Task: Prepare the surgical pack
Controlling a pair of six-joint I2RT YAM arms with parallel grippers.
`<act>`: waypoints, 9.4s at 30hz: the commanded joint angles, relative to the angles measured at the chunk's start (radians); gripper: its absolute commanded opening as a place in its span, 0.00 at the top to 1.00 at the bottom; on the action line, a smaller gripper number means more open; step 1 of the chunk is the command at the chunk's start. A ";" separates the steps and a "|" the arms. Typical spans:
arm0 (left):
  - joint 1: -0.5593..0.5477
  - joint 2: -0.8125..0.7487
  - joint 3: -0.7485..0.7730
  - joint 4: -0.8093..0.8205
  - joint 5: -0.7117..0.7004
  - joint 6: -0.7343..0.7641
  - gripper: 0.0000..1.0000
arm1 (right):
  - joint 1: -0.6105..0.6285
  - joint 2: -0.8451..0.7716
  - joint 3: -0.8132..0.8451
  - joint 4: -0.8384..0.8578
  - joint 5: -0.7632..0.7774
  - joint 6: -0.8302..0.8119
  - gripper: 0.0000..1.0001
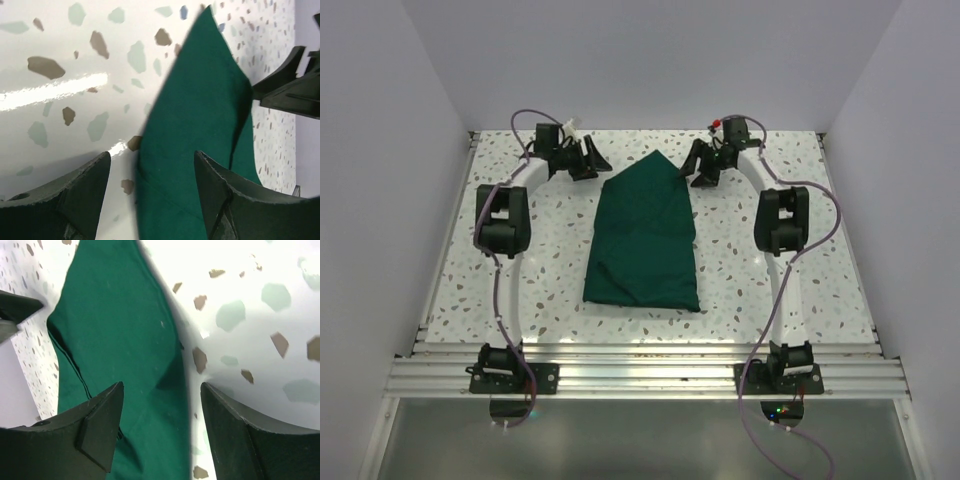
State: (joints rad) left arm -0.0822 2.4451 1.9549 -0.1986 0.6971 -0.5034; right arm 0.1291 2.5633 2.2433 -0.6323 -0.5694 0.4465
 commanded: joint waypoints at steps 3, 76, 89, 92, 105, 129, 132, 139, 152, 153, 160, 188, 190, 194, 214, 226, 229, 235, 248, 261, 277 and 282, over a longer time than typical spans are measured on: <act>-0.022 0.057 0.048 -0.027 -0.018 0.052 0.30 | 0.024 0.081 0.087 -0.064 0.031 -0.038 0.35; -0.030 -1.086 -1.139 -0.167 0.004 0.111 1.00 | 0.211 -0.953 -1.128 -0.311 -0.112 -0.137 1.00; -0.033 -1.031 -1.206 -0.254 0.004 0.166 0.95 | 0.211 -0.877 -1.231 -0.303 -0.026 -0.140 0.88; -0.033 -1.052 -1.214 -0.260 0.018 0.175 0.79 | 0.210 -0.913 -1.205 -0.334 0.015 -0.129 0.73; 0.007 -1.128 -1.068 -0.329 -0.271 0.132 0.82 | 0.124 -1.125 -1.151 -0.380 0.201 0.031 0.41; -0.056 -0.661 -1.073 -0.133 0.194 0.065 0.95 | 0.182 -0.698 -1.091 -0.078 0.068 0.132 0.93; -0.056 -0.634 -1.022 -0.099 0.209 0.033 0.95 | 0.184 -0.623 -0.981 -0.099 0.032 0.143 0.93; -0.051 -0.546 -0.871 -0.036 0.219 -0.087 0.95 | 0.182 -0.398 -0.624 -0.176 -0.004 0.147 0.91; 0.081 -0.741 -0.975 -0.203 -0.008 -0.004 0.61 | 0.148 -0.317 0.027 -0.463 0.467 -0.031 0.33; 0.081 -0.745 -0.978 -0.206 -0.011 -0.009 0.60 | 0.150 -0.321 0.036 -0.413 0.451 -0.040 0.31; 0.081 -0.768 -0.995 -0.200 -0.013 -0.012 0.58 | 0.207 -0.223 0.113 -0.189 -0.006 -0.118 0.33; 0.147 -0.830 -1.116 -0.213 0.002 0.028 0.50 | 0.310 -0.081 0.105 -0.099 -0.122 -0.219 0.31; 0.150 -0.822 -1.107 -0.213 0.012 0.029 0.50 | 0.308 -0.080 0.107 -0.099 -0.130 -0.213 0.34; 0.156 -0.822 -1.093 -0.223 0.013 0.043 0.50 | 0.311 -0.087 0.082 -0.099 -0.141 -0.218 0.42; 0.208 -0.815 -1.079 -0.248 0.015 0.086 0.51 | 0.319 -0.218 0.058 -0.128 -0.164 -0.097 0.96; 0.228 -0.825 -1.022 -0.289 0.009 0.108 0.51 | 0.405 -0.560 -0.394 -0.285 -0.123 -0.170 1.00; 0.226 -0.839 -1.019 -0.289 -0.005 0.094 0.51 | 0.409 -0.630 -0.505 -0.302 -0.098 -0.189 1.00; 0.225 -0.914 -0.976 -0.308 -0.076 0.118 0.51 | 0.409 -0.751 -0.741 -0.239 -0.104 -0.169 1.00; 0.187 -0.977 -0.918 -0.279 -0.062 0.103 0.51 | 0.409 -0.822 -0.941 -0.211 -0.127 -0.212 1.00; -0.010 -0.974 -0.818 -0.240 -0.005 0.152 0.44 | 0.420 -0.930 -1.116 -0.193 -0.121 -0.207 0.58; -0.322 -0.991 -0.731 -0.196 -0.162 0.244 0.34 | 0.325 -1.138 -1.088 -0.136 0.131 0.236 0.19; -0.479 -0.948 -0.708 -0.252 -0.299 0.353 0.33 | 0.141 -1.334 -1.217 -0.179 0.079 0.287 0.15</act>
State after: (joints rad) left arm -0.4915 1.4681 1.2087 -0.4301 0.5114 -0.2462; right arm 0.3756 1.3792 1.0763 -0.7521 -0.4904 0.6704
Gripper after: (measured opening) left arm 0.669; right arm 0.839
